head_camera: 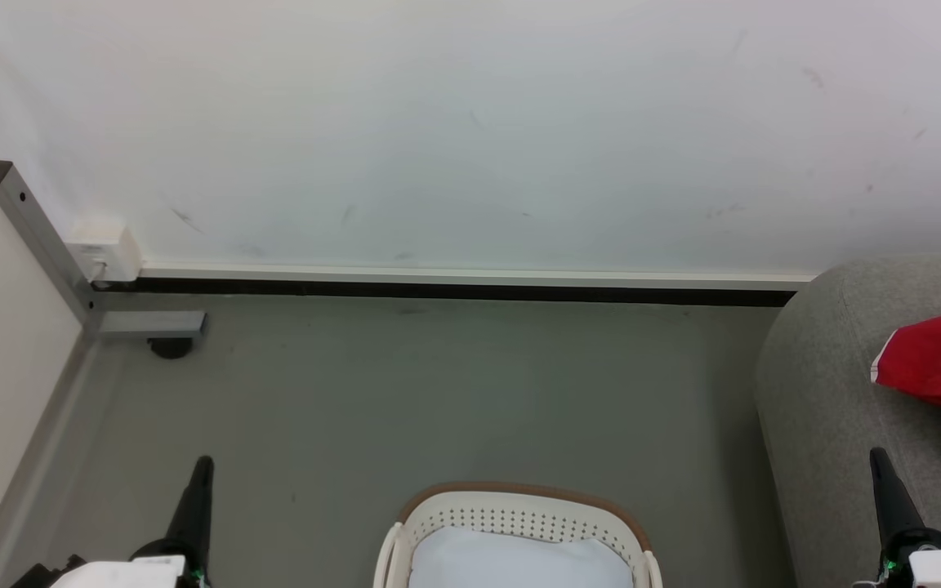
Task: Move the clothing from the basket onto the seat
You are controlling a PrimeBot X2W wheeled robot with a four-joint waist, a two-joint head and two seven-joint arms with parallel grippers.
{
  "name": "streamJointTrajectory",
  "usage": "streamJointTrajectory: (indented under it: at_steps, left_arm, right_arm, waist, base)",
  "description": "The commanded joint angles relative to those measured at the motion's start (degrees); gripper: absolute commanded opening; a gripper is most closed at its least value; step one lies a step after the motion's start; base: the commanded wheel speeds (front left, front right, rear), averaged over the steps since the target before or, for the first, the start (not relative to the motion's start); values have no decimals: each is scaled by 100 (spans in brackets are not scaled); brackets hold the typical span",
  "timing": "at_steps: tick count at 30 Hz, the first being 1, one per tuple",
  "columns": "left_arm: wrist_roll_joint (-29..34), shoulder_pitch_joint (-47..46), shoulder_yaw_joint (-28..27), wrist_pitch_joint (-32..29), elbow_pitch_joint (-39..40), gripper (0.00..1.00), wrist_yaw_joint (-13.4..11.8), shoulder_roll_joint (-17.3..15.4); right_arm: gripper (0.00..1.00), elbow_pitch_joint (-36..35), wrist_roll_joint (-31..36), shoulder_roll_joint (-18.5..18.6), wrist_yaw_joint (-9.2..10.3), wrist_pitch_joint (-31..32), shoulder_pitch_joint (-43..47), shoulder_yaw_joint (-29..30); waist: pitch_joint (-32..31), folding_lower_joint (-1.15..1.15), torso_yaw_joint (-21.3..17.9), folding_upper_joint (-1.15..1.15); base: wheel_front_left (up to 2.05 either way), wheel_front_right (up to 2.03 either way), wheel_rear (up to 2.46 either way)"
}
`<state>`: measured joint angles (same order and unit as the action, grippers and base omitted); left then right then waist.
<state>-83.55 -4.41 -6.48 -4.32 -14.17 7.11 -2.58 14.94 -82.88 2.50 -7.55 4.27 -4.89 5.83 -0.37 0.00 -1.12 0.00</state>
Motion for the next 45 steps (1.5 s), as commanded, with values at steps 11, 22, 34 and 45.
streamJointTrajectory:
  at_steps: [11, 22, 34, 45]
  left_arm:
    - [-559, -157, -9, -149, 18, 0, 45, -49]
    - [-918, -222, -12, -246, 11, 0, 53, -49]
    - [-918, -221, -13, -246, 12, 0, 49, -48]
    - [-918, -220, -11, -245, 13, 0, 49, -48]
  right_arm:
    - [0, -80, -589, 56, 11, 153, -127, 58]
    - [0, -108, -960, 58, 12, 246, -174, 86]
    - [0, -106, -959, 57, 12, 246, -172, 84]
    - [0, -105, -959, 56, 12, 246, -170, 84]
  waist:
    - [29, 0, 61, 0]
    - [54, 0, 112, 0]
    - [54, 0, 112, 0]
    - [54, 0, 112, 0]
  base:
    - [0, 0, 0]
    - [0, 0, 0]
    - [0, 0, 0]
    - [0, 0, 0]
